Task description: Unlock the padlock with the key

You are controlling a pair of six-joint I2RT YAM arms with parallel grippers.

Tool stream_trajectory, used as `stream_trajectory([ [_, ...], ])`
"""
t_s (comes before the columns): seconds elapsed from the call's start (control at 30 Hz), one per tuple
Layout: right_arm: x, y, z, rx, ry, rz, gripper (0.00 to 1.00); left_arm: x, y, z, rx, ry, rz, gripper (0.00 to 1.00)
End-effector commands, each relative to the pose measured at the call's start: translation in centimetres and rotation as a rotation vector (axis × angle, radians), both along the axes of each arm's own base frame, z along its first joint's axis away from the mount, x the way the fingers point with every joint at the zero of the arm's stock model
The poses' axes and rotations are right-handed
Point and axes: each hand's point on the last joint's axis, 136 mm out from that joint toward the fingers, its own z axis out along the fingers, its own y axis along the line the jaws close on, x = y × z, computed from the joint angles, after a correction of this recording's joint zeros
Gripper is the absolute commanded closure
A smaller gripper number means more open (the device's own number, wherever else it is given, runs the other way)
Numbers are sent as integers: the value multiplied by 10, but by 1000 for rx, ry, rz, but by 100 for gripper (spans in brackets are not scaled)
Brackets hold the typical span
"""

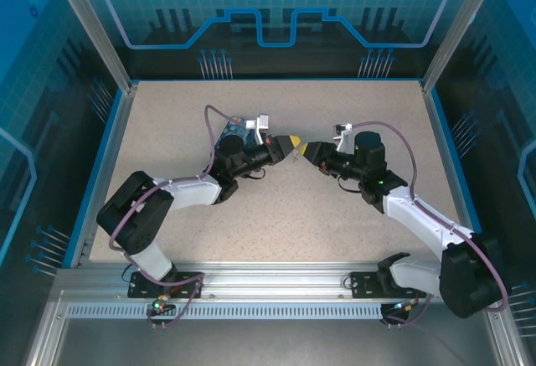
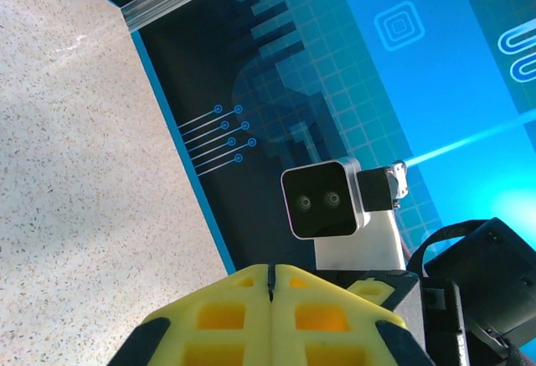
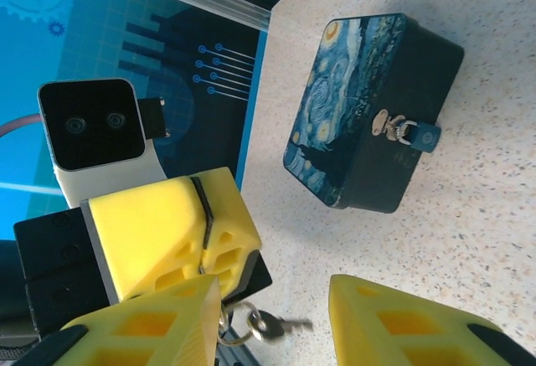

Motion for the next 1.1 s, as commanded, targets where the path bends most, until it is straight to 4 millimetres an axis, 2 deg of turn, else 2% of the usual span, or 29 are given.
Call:
stream_trajectory([
  [0.0, -1, 10, 11, 41, -40, 27, 61, 0, -2, 25, -3, -96, 16, 100],
  [0.53, -3, 20, 5, 43, -30, 53, 72, 6, -2, 23, 10, -84, 64, 100],
  [0.6, -2, 21, 4, 41, -28, 53, 76, 7, -2, 22, 12, -85, 67, 100],
  [0.83, -3, 21, 2, 51, -25, 60, 98, 9, 0, 19, 19, -73, 97, 100],
  [0.97, -3, 20, 1, 53, -22, 61, 100, 11, 0, 18, 26, -69, 109, 100],
  [1.0, -3, 19, 0, 51, -20, 61, 100, 10, 0, 18, 27, -68, 113, 93],
  [1.07, -2, 16, -2, 46, -17, 57, 100, 11, 5, 19, 28, -64, 134, 69],
])
